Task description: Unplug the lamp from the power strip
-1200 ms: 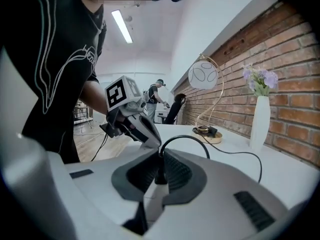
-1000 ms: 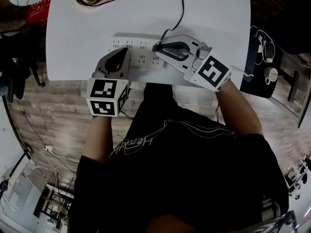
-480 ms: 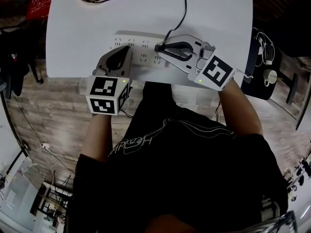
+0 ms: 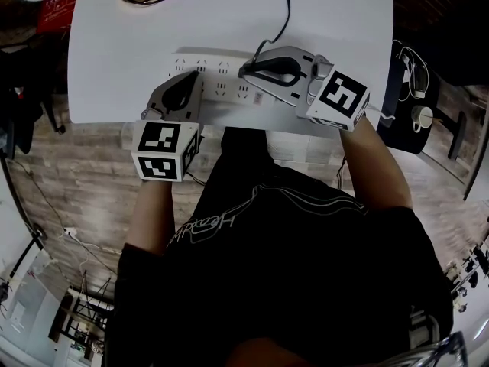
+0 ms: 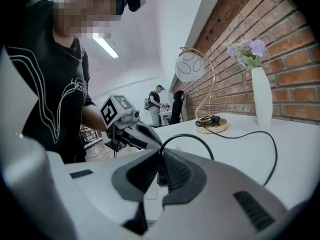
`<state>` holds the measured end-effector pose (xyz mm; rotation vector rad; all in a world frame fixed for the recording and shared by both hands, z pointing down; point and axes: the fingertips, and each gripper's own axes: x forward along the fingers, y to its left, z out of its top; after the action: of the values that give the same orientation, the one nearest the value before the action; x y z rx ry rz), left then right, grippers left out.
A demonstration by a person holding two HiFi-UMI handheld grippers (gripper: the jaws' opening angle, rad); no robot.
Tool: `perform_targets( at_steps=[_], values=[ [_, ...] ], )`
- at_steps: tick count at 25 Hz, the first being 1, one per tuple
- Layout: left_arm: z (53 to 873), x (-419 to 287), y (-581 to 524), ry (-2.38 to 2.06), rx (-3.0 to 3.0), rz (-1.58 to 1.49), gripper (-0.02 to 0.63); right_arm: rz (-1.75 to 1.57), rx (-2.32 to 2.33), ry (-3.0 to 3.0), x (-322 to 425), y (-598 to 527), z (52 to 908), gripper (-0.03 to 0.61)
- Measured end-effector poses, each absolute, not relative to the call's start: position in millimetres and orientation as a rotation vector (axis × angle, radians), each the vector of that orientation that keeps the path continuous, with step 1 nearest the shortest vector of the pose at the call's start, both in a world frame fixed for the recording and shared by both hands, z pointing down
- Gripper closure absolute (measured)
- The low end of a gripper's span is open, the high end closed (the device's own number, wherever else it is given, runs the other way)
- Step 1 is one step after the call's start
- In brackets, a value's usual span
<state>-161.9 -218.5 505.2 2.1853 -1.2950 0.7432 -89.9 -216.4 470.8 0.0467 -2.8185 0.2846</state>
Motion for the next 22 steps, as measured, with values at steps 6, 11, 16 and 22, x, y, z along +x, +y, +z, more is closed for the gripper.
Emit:
perform_targets(
  at_steps=[6, 11, 16, 22],
  values=[
    [505.8, -161.5, -218.2, -1.290, 2.179, 0.735, 0.614, 0.230, 0.024, -2.843, -91.7, -210.4, 465.0, 0.563],
    [505.3, -161.6, -218.3, -1.296, 2.183, 0.738, 0.614, 0.246, 0.025, -2.858, -91.8, -209.7, 463.0, 0.563],
    [505.5, -161.5, -217.8, -1.283, 2.175, 0.731, 0.614, 0.394, 0.083, -2.980, -84.2, -231.9, 437.5, 0.563],
    [506.5, -161.0, -218.3, -1.260, 2.177, 0.742, 0.612, 0.435, 0.255, -2.940, -71.6, -248.8, 431.4, 0.561]
  ],
)
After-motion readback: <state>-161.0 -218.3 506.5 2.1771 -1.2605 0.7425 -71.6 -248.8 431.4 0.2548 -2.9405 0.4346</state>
